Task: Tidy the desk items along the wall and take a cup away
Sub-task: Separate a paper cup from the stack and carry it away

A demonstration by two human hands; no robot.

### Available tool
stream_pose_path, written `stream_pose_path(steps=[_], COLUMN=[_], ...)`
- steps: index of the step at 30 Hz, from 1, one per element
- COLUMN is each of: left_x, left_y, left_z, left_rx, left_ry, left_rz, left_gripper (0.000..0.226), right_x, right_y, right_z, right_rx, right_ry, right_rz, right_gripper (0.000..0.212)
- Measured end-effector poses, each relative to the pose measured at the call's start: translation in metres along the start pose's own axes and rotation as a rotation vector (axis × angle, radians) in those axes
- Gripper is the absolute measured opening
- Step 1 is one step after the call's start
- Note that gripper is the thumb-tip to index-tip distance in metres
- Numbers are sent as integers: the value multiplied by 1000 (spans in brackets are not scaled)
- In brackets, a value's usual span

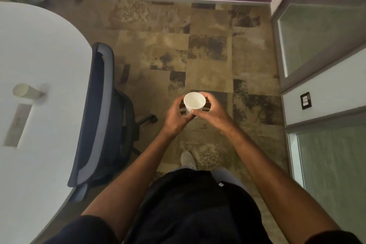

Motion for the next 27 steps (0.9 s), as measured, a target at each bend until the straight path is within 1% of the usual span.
stream_pose_path(steps=[4,6,8,10,11,13,14,16,17,19,20,22,23,25,26,27], left_x=[-18,-18,-21,-12,-12,-4,-5,-5,-3,-13,-15,-11,-12,0,0,11], left_y=[20,30,34,51,53,71,74,93,94,124,124,158,159,196,197,217], left_z=[64,101,117,174,174,235,236,295,293,344,348,384,385,419,421,437], left_rx=[-107,-147,-165,-240,-237,-320,-315,-377,-380,-479,-469,-567,-564,-663,-654,-702], left_ry=[11,41,33,102,105,152,140,216,211,255,233,308,303,347,326,347], left_rz=[-19,-35,-32,-31,-34,-33,-18,-14,-10,17,17,20,19,9,-13,-27], left_gripper=[58,57,57,58,59,59,59,59,60,59,58,59,59,59,58,58], right_x=[33,48,56,71,72,93,95,121,120,153,155,186,188,216,218,228], right_y=[8,8,8,1,0,-9,-13,-18,-20,-34,-32,-60,-58,-94,-95,-118], right_z=[73,115,135,205,207,280,283,353,352,416,419,471,472,519,521,545], right_rx=[29,73,102,171,184,276,290,380,386,475,484,604,602,696,699,740], right_ry=[33,44,48,63,61,90,90,91,85,121,120,129,130,154,143,147], right_rz=[11,-12,-20,-54,-58,-72,-68,-82,-84,-100,-88,-123,-114,-134,-120,-127], right_gripper=[67,65,64,63,63,65,65,66,66,66,66,65,64,64,64,65])
Point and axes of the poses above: each hand's wrist, its own z-axis towards the middle knuckle, its own y-axis out of the back of the hand, x = y × z, the point moved 7 cm from there along z, towards the middle knuckle, and after that the axes turned 8 degrees about z, right-handed, at the moved point
